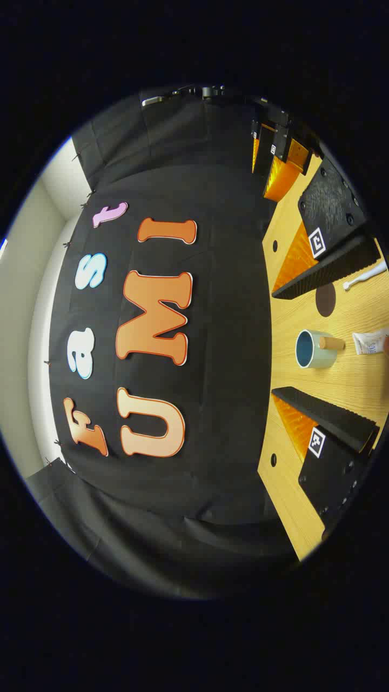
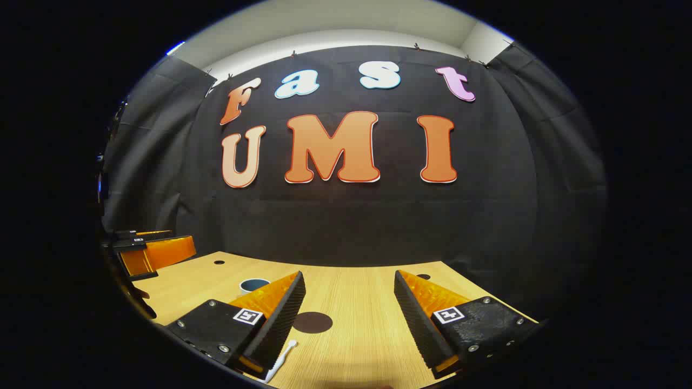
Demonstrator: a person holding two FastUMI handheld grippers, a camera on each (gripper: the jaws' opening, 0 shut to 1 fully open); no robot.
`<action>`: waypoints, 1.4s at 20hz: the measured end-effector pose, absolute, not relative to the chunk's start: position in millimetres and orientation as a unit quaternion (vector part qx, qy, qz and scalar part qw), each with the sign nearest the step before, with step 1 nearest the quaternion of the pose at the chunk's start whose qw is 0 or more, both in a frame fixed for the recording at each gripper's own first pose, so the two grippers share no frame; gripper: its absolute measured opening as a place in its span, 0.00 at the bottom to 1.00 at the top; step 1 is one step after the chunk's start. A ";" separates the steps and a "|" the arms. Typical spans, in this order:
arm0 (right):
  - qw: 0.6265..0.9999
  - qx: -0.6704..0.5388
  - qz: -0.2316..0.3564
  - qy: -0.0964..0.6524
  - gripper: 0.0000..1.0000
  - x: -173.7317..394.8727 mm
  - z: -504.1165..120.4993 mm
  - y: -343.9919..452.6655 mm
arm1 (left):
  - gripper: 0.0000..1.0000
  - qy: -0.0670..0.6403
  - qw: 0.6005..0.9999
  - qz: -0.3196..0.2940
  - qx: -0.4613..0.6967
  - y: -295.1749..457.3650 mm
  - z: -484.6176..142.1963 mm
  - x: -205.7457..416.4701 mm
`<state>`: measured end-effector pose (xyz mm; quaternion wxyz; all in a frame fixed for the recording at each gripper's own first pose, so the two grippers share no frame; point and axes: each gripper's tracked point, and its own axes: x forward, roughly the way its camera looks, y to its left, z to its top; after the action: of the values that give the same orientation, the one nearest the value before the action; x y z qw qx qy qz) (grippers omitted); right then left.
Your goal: Put the toothbrush and toothpaste on the desktop into the cup, then pick up the cup and place it on the coaster on the desktop.
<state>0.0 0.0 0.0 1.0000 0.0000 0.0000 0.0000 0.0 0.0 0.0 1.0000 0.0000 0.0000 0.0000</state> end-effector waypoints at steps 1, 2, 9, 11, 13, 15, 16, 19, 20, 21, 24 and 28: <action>1.000 0.001 0.004 0.001 0.99 -0.6 -0.5 2.3 | 0.97 0.003 1.000 0.002 -0.001 0.9 -1.9 -1.3; 1.000 0.001 0.006 0.001 0.99 -1.7 0.1 3.3 | 0.97 0.005 1.000 0.002 -0.002 0.7 -1.1 -0.3; 1.000 -0.002 0.018 0.017 0.99 -4.8 -8.1 7.0 | 0.98 0.013 1.000 0.010 0.020 -0.4 0.1 -5.7; 1.000 -0.003 0.017 0.026 0.99 -4.6 -11.9 7.7 | 0.98 0.018 0.999 0.012 0.025 -0.3 -2.2 -6.4; 0.999 -0.004 0.018 0.030 0.99 -6.2 -15.4 7.8 | 1.00 0.019 0.999 0.015 0.031 0.5 -5.4 -8.1; 0.999 -0.005 0.022 0.031 0.99 -5.2 -15.5 11.4 | 0.98 0.022 0.999 0.012 0.031 -1.4 -8.3 -7.4; 0.999 -0.006 0.023 0.032 0.99 -5.4 -15.8 12.2 | 0.98 0.025 0.999 0.012 0.032 -0.9 -10.8 -7.9; 0.999 -0.007 0.028 0.041 0.99 -4.5 -22.4 16.0 | 0.98 0.037 0.998 0.014 0.038 3.2 -15.7 -8.4; 0.998 -0.008 0.025 0.052 0.99 -3.6 -27.7 14.9 | 0.97 0.047 0.998 0.016 0.043 3.9 -21.2 -7.8; 0.998 -0.008 0.027 0.064 0.99 -3.0 -34.7 17.0 | 0.97 0.059 0.997 0.019 0.047 5.9 -25.8 -8.3; 0.994 -0.001 0.043 0.097 0.99 -2.6 -51.1 28.7 | 0.98 0.097 0.993 0.022 0.057 11.0 -48.0 -9.6; 0.985 0.009 0.075 0.153 0.99 -5.6 -78.7 53.4 | 0.96 0.166 0.983 0.028 0.075 18.5 -84.4 -9.8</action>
<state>-5.6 53.4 -78.7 0.9853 0.0089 0.1532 0.0748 -9.8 18.5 -84.4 0.9829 0.0755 0.1657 0.0284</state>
